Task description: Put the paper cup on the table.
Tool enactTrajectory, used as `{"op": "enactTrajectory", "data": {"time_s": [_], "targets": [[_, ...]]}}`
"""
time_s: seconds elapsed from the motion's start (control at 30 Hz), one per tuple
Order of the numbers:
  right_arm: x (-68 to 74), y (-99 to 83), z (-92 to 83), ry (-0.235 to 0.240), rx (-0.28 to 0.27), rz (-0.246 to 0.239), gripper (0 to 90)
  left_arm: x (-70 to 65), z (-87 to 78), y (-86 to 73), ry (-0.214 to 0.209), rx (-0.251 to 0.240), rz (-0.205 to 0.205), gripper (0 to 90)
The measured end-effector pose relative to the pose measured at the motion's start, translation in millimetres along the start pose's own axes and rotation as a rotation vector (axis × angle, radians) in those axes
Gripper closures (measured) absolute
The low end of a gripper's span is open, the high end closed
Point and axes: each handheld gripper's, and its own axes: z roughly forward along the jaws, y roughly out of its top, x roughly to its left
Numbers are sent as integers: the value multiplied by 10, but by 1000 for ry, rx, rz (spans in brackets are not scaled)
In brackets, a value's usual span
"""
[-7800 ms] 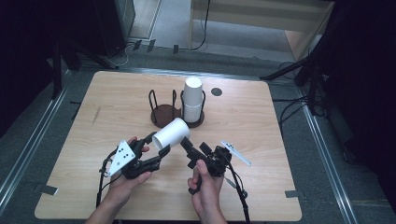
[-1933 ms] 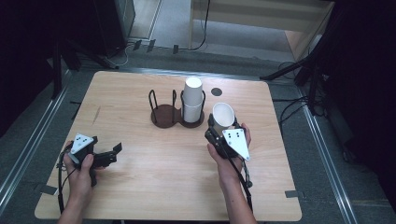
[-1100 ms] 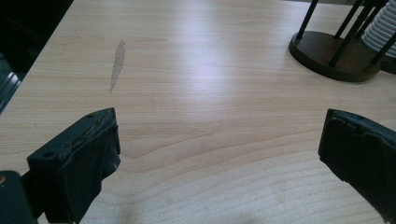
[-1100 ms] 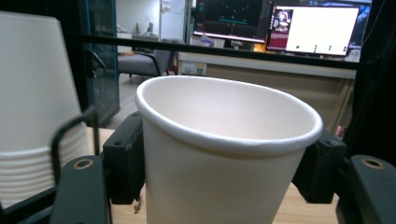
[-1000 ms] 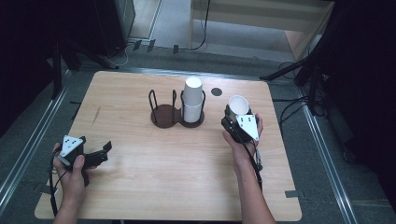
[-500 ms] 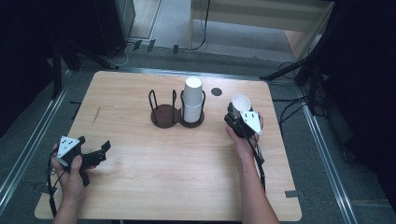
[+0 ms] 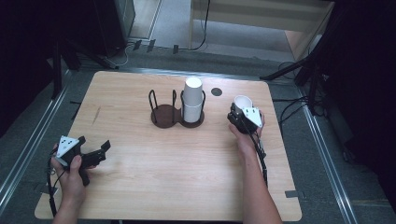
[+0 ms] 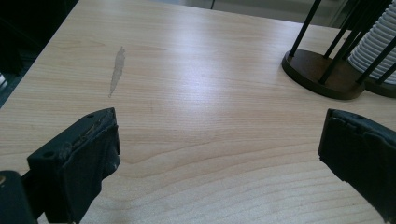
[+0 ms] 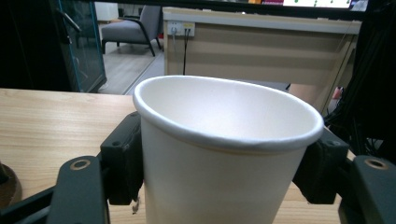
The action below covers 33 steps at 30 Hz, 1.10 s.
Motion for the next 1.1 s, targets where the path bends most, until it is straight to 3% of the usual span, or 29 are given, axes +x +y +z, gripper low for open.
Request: {"op": "enactTrajectory", "data": {"time_s": [0.57, 1.1], "targets": [[31, -15, 123, -13, 96, -64, 274, 4, -6, -3, -14, 3, -3, 0], [5, 9, 95, -14, 125, -46, 237, 11, -5, -3, -14, 3, -13, 0]]}}
